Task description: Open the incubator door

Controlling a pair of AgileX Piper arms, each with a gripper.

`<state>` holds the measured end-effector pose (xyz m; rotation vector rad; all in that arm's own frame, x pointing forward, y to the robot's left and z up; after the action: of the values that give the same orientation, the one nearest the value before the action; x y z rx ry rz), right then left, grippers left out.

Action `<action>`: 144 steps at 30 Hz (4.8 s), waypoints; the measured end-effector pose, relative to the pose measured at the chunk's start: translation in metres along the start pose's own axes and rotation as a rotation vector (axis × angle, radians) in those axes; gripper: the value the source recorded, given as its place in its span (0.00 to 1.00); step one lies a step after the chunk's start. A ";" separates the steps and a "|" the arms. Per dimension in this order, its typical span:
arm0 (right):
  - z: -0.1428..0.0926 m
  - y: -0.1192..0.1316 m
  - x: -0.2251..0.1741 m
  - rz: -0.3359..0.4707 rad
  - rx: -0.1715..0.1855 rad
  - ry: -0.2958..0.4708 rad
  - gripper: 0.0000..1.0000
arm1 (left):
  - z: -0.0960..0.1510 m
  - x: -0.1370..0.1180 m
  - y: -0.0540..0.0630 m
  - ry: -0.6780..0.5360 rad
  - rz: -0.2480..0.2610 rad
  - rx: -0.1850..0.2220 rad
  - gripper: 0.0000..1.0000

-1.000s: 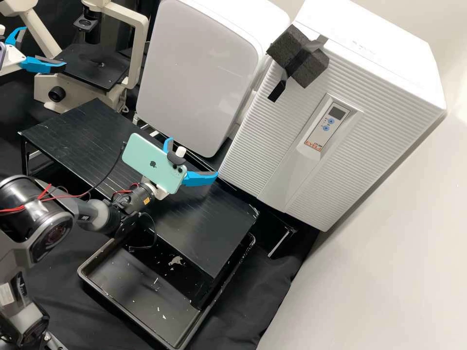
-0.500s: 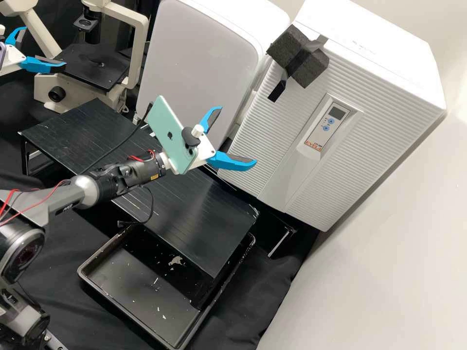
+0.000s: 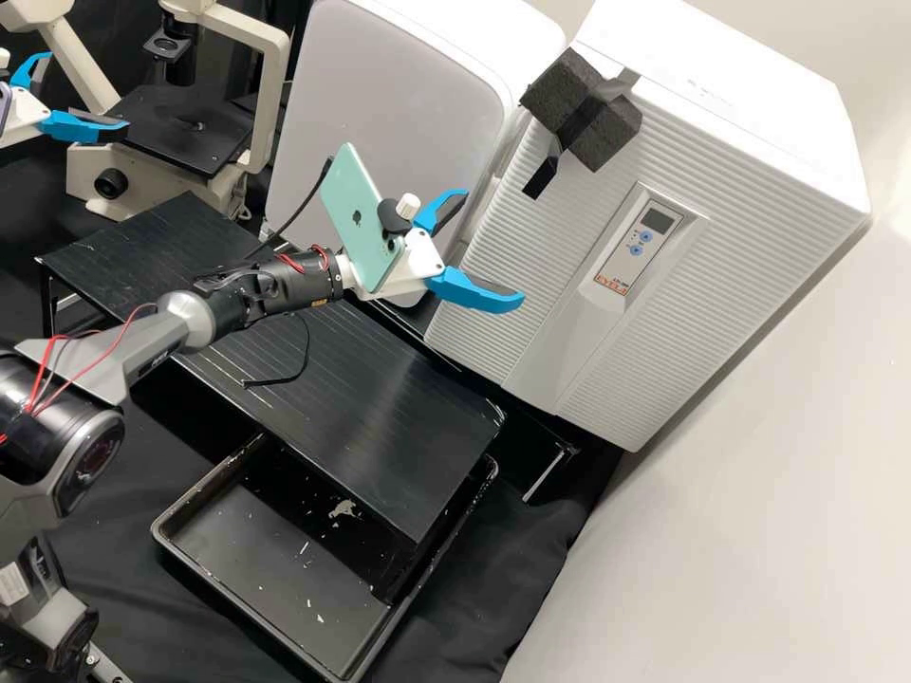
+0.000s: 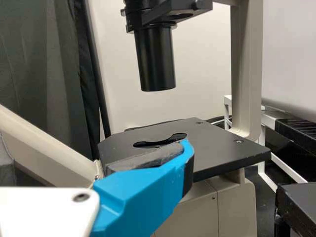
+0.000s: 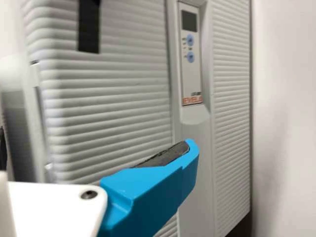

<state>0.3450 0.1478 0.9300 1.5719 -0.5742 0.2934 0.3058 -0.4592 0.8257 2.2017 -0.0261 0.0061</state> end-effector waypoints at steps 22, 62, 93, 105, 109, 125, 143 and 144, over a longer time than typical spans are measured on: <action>0.006 0.012 0.008 0.056 0.010 -0.030 0.00 | 0.000 0.000 0.000 0.000 0.000 0.000 1.00; 0.001 0.010 0.004 0.001 0.014 -0.010 0.00 | 0.000 0.000 0.000 0.000 0.000 0.000 1.00; 0.000 0.011 0.001 -0.032 -0.006 0.014 0.00 | 0.000 0.000 0.000 0.000 0.000 0.000 1.00; 0.010 0.042 -0.016 -0.074 0.046 0.005 0.00 | 0.000 0.000 0.000 0.000 0.000 0.000 1.00; 0.015 0.053 -0.027 -0.073 0.045 0.008 0.00 | 0.000 0.000 0.000 0.000 0.000 0.000 1.00; 0.018 0.114 -0.104 0.173 0.206 0.037 1.00 | 0.000 0.000 0.000 0.000 0.000 0.000 1.00; 0.011 0.114 -0.118 0.143 0.095 0.234 1.00 | 0.000 0.000 0.000 0.000 0.000 0.000 1.00; 0.012 0.109 -0.117 0.131 0.085 0.234 1.00 | 0.000 0.000 0.000 0.000 0.000 0.000 1.00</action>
<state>0.1881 0.1568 0.9615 1.5573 -0.4874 0.5993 0.3058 -0.4592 0.8257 2.2017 -0.0261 0.0061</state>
